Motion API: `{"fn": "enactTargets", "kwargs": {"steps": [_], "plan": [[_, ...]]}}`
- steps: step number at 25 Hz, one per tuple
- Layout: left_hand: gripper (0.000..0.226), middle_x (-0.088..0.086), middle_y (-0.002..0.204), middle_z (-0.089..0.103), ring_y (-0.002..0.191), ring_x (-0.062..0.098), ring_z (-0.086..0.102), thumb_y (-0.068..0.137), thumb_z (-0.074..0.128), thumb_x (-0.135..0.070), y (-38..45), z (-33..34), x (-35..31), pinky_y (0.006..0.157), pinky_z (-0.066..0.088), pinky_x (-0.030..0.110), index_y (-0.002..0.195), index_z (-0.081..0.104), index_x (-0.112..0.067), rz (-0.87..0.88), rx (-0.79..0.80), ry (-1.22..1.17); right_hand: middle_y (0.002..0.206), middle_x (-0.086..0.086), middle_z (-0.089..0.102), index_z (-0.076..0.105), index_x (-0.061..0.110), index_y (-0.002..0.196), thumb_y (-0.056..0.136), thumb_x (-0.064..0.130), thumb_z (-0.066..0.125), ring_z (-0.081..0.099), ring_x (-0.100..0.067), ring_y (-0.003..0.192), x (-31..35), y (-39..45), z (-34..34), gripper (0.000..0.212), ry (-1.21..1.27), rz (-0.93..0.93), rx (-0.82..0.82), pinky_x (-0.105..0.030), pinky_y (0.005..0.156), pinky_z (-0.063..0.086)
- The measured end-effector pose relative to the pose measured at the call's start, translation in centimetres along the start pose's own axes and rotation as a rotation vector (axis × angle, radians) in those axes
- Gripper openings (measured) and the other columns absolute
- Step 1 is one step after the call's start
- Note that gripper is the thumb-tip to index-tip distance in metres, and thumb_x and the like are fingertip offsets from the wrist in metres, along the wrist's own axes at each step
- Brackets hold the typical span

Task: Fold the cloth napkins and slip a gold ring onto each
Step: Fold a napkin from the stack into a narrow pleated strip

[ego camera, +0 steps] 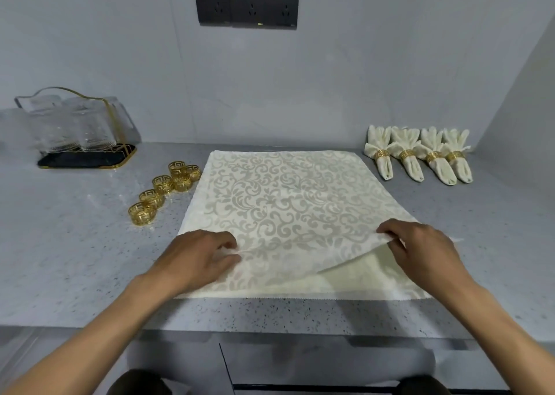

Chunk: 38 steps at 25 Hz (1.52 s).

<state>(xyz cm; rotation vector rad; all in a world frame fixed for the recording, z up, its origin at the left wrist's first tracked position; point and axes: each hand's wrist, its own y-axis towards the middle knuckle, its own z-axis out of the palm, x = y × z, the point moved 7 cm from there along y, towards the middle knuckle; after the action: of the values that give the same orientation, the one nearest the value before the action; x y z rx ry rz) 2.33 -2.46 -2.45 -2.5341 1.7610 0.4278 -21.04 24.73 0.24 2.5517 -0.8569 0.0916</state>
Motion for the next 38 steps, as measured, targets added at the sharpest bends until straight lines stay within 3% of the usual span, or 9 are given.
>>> {"fn": "enactTargets", "kwargs": {"steps": [4, 10, 14, 16, 19, 23, 27, 31, 38], "plan": [[0.080, -0.019, 0.147, 0.040, 0.133, 0.012, 0.041, 0.081, 0.055, -0.074, -0.5, 1.9, -3.5, 0.108, 0.036, 0.029, 0.148, 0.030, -0.038, 0.021, 0.259, 0.024, 0.056, 0.008, 0.057, 0.063, 0.018, 0.073, 0.095, 0.025, 0.057, 0.052, -0.013, 0.053, 0.0, 1.4, 0.1, 0.024, 0.101, 0.032, 0.019, -0.027, 0.048, 0.032], [0.032, -0.007, 0.102, 0.069, 0.090, 0.020, 0.062, 0.087, 0.055, -0.023, 0.5, 1.0, -1.0, 0.070, 0.048, 0.033, 0.117, 0.056, -0.035, -0.072, 0.017, 0.079, 0.056, -0.004, 0.054, 0.054, 0.013, 0.063, 0.090, 0.045, 0.059, 0.052, -0.022, 0.055, -1.1, 3.3, -0.7, 0.041, 0.169, 0.100, 0.052, -0.033, 0.051, 0.033], [0.019, -0.016, 0.105, 0.071, 0.099, 0.007, 0.066, 0.091, 0.067, -0.019, -0.8, 0.0, 3.5, 0.088, 0.053, 0.032, 0.102, 0.070, -0.035, -0.174, 0.008, -0.275, 0.101, 0.017, 0.064, 0.063, 0.037, 0.094, 0.087, 0.033, 0.069, 0.059, -0.007, 0.091, -2.9, 0.8, 2.2, 0.010, -0.092, 0.016, 0.551, -0.029, 0.078, 0.049], [0.020, -0.021, 0.098, 0.071, 0.093, -0.002, 0.065, 0.090, 0.070, -0.017, -1.3, -0.7, 3.9, 0.088, 0.052, 0.027, 0.091, 0.073, -0.037, -0.150, 0.134, -0.359, 0.102, 0.014, 0.065, 0.066, 0.034, 0.092, 0.087, 0.028, 0.066, 0.057, -0.006, 0.091, -3.6, 0.3, 2.4, 0.008, -0.125, 0.040, 0.645, -0.028, 0.082, 0.049], [0.023, -0.015, 0.066, 0.064, 0.060, 0.005, 0.056, 0.090, 0.071, -0.020, -3.1, -2.1, 2.0, 0.061, 0.041, 0.022, 0.068, 0.073, -0.027, -0.137, 0.496, -0.512, 0.086, 0.006, 0.067, 0.068, 0.026, 0.083, 0.081, 0.025, 0.065, 0.060, -0.006, 0.076, -3.6, -1.0, 0.6, 0.004, 0.017, 0.067, 0.795, -0.030, 0.073, 0.052], [0.011, 0.006, 0.096, 0.076, 0.089, 0.015, 0.070, 0.089, 0.072, -0.015, -5.8, -4.3, 2.4, 0.082, 0.050, 0.024, 0.093, 0.076, -0.005, -0.173, 0.724, -0.667, 0.083, 0.000, 0.071, 0.073, 0.022, 0.093, 0.073, 0.026, 0.060, 0.062, -0.021, 0.070, -1.2, -3.4, -1.8, 0.024, 0.326, 0.007, 1.043, -0.035, 0.064, 0.050], [0.013, 0.004, 0.100, 0.076, 0.096, 0.018, 0.072, 0.090, 0.069, -0.013, -2.8, -3.3, 5.1, 0.086, 0.054, 0.026, 0.101, 0.075, -0.009, -0.385, 0.400, -0.706, 0.091, 0.006, 0.070, 0.072, 0.029, 0.087, 0.081, 0.030, 0.069, 0.066, -0.009, 0.083, -2.7, 0.7, 0.1, 0.007, 0.171, 0.077, 0.857, -0.026, 0.076, 0.052], [0.006, 0.000, 0.086, 0.077, 0.082, 0.019, 0.074, 0.088, 0.073, -0.016, 0.7, -1.7, 8.4, 0.082, 0.058, 0.036, 0.091, 0.077, -0.013, -0.570, 0.087, -0.645, 0.109, 0.008, 0.060, 0.067, 0.023, 0.109, 0.088, 0.026, 0.071, 0.058, -0.013, 0.100, -5.4, 5.2, 2.6, 0.022, 0.063, 0.172, 0.624, -0.025, 0.080, 0.043], [0.025, 0.006, 0.067, 0.062, 0.064, 0.025, 0.057, 0.090, 0.062, -0.022, 6.6, -1.2, 9.2, 0.057, 0.043, 0.036, 0.071, 0.062, -0.006, -0.499, -0.235, -0.133, 0.097, 0.000, 0.068, 0.070, 0.017, 0.093, 0.085, 0.010, 0.067, 0.057, -0.016, 0.084, -7.3, 9.9, 5.1, 0.010, 0.246, 0.286, 0.212, -0.031, 0.071, 0.040]]}}
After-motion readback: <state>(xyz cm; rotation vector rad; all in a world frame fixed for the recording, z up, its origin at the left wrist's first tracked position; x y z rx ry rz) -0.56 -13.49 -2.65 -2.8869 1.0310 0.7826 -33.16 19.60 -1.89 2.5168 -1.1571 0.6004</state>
